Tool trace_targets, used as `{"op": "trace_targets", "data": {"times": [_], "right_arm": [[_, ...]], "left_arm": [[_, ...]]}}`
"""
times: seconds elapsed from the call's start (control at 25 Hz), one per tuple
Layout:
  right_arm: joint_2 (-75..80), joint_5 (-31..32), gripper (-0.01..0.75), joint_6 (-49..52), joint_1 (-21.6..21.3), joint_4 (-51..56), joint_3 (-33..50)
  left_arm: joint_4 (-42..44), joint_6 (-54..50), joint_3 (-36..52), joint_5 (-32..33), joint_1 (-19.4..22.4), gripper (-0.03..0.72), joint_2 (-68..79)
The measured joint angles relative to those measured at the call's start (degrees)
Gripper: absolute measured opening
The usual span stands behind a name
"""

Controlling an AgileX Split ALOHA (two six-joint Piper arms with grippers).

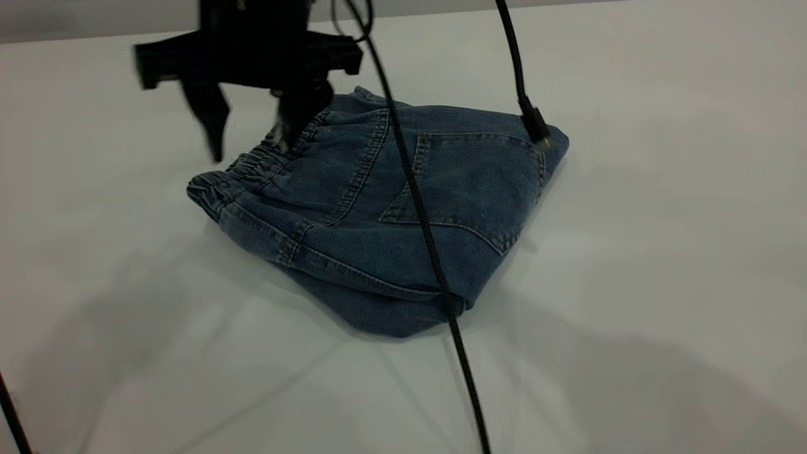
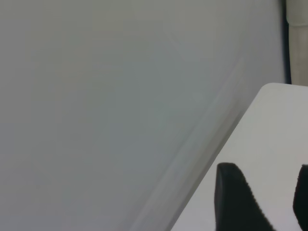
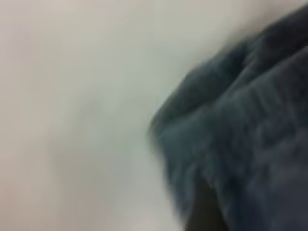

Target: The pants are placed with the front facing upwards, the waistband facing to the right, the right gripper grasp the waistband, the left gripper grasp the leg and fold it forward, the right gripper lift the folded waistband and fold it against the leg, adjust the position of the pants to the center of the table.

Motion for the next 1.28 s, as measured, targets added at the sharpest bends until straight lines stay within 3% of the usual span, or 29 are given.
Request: {"op": "trace_targets", "data": {"times": [0.16,0.28,0.76,1.04,1.28], "right_arm": [[2.92,-5.66,0.401,8.34,-0.61,-1.42,0.00],[4.71,-5.57,0.401,10.15,-0.50,-4.18,0.00],[4.98,7.92,0.398,1.75,0.80,-4.03,0.00],[4.98,16.21,0.387,-6.22,3.94,-3.88,0.00],[4.83,16.94,0.351,-12.66,4.72,-7.11,0.00]], "left_arm": [[-0.07,-0.01,0.00,0.05,0.00,0.305,0.00],[-0.25,-0.08,0.00,0.05,0.00,0.305,0.00],[-0.25,-0.24,0.00,0.12,0.00,0.305,0.00],[-0.25,-0.24,0.00,0.07,0.00,0.305,0.00],[-0.25,-0.24,0.00,0.07,0.00,0.305,0.00]]}}
